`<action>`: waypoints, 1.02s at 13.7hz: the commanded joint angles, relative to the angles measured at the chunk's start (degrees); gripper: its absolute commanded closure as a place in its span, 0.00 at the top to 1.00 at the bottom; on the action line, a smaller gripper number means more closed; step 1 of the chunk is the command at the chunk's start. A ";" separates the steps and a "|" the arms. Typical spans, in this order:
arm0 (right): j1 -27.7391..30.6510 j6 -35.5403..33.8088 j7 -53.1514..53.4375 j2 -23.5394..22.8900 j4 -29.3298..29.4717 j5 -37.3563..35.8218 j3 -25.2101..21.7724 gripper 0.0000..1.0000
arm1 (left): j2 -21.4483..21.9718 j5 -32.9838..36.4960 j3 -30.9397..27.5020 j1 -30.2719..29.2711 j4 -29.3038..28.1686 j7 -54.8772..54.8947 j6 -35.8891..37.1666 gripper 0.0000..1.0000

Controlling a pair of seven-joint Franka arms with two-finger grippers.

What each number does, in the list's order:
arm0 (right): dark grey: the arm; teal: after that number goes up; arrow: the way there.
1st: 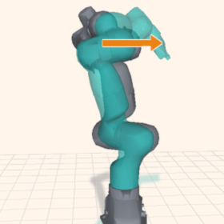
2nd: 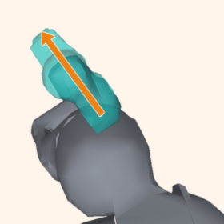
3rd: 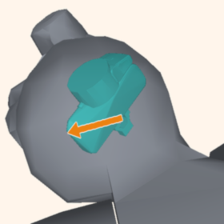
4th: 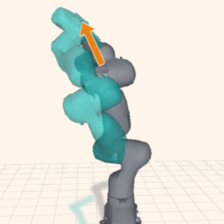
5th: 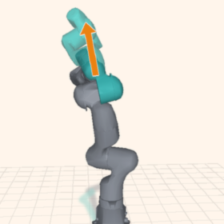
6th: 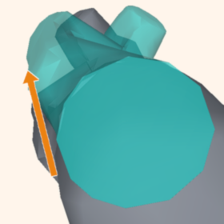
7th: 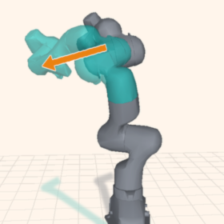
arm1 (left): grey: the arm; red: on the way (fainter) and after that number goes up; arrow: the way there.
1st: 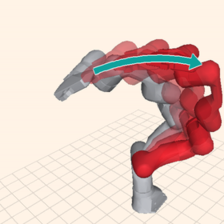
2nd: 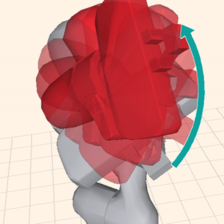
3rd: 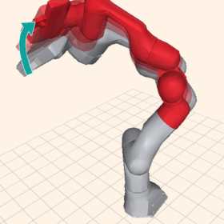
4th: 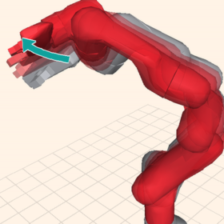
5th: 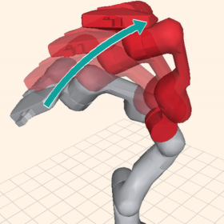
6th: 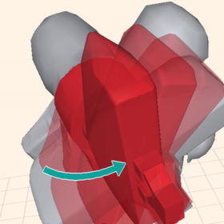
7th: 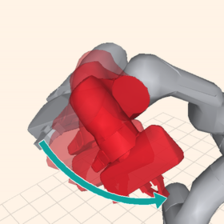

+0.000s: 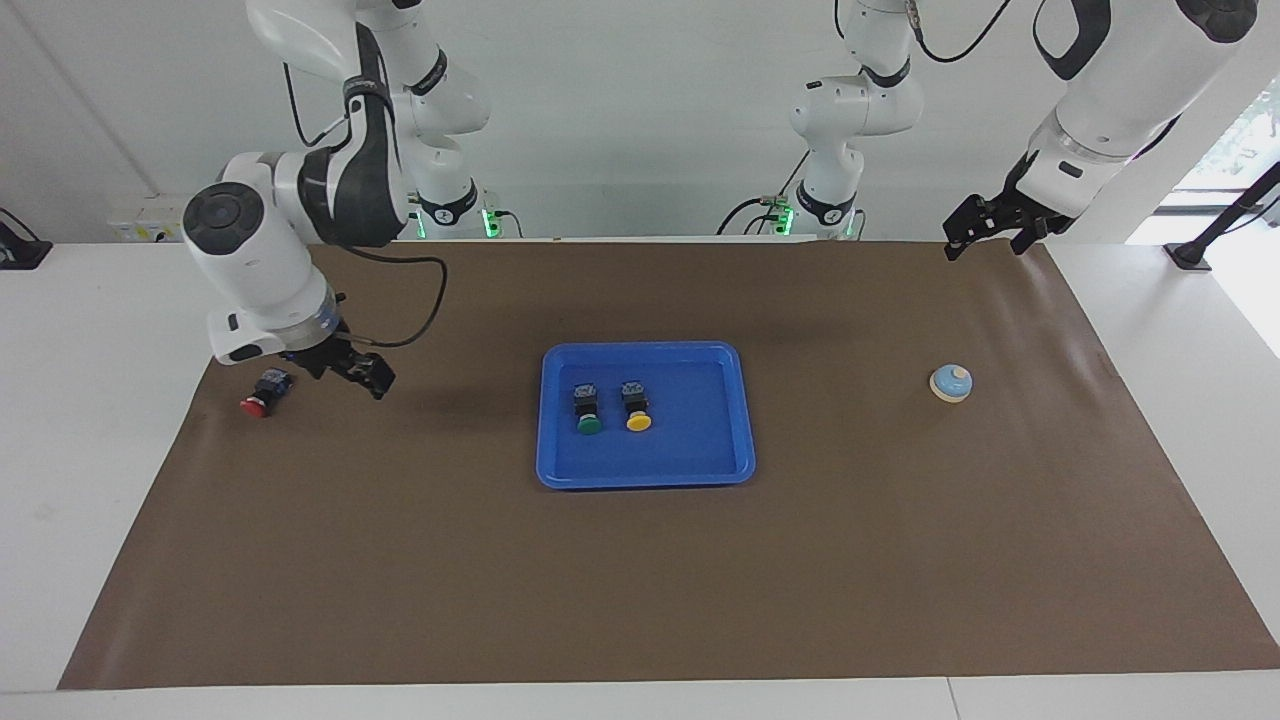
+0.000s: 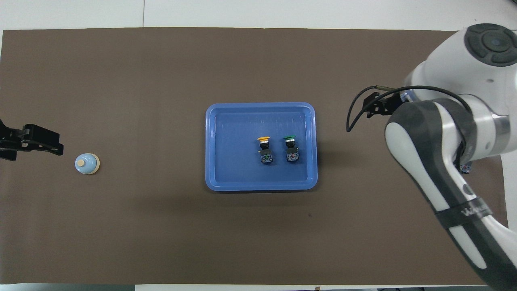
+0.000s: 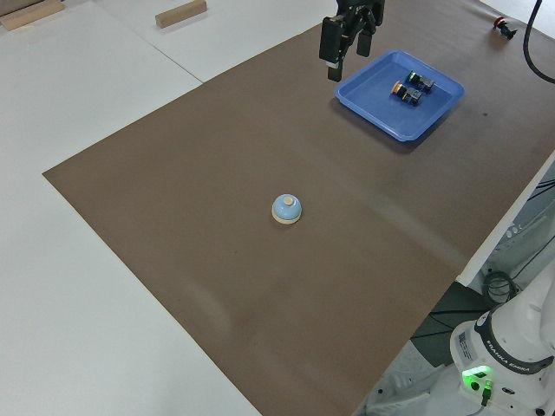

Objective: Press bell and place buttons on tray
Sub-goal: 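Move the right gripper to the red-capped button and grasp it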

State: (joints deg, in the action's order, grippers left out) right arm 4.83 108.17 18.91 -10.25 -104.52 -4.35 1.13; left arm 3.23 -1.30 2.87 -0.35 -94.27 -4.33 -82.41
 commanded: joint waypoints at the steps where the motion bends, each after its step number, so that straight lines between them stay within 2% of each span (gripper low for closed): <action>1: 7.36 9.03 -5.95 4.71 -10.94 -1.54 1.07 1.00 | 1.34 0.60 0.21 -0.35 -1.44 0.11 -1.09 1.00; 5: 16.33 21.96 -16.87 6.47 -20.00 -1.72 1.16 1.00 | 1.34 0.60 0.21 -0.35 -1.44 0.11 -1.09 1.00; 9: 19.43 34.09 -18.38 5.95 -26.69 -1.72 1.16 1.00 | 1.34 0.60 0.21 -0.35 -1.44 0.11 -1.09 1.00; 14: 20.05 38.25 -18.29 4.72 -29.77 -1.19 1.25 1.00 | 1.34 0.60 0.21 -0.35 -1.44 0.11 -1.09 1.00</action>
State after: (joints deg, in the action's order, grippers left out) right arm 23.54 144.62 1.33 -6.02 -132.68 -5.45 1.34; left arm 3.24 -1.30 2.87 -0.35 -94.27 -4.33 -82.41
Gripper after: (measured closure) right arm 0.000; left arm 0.000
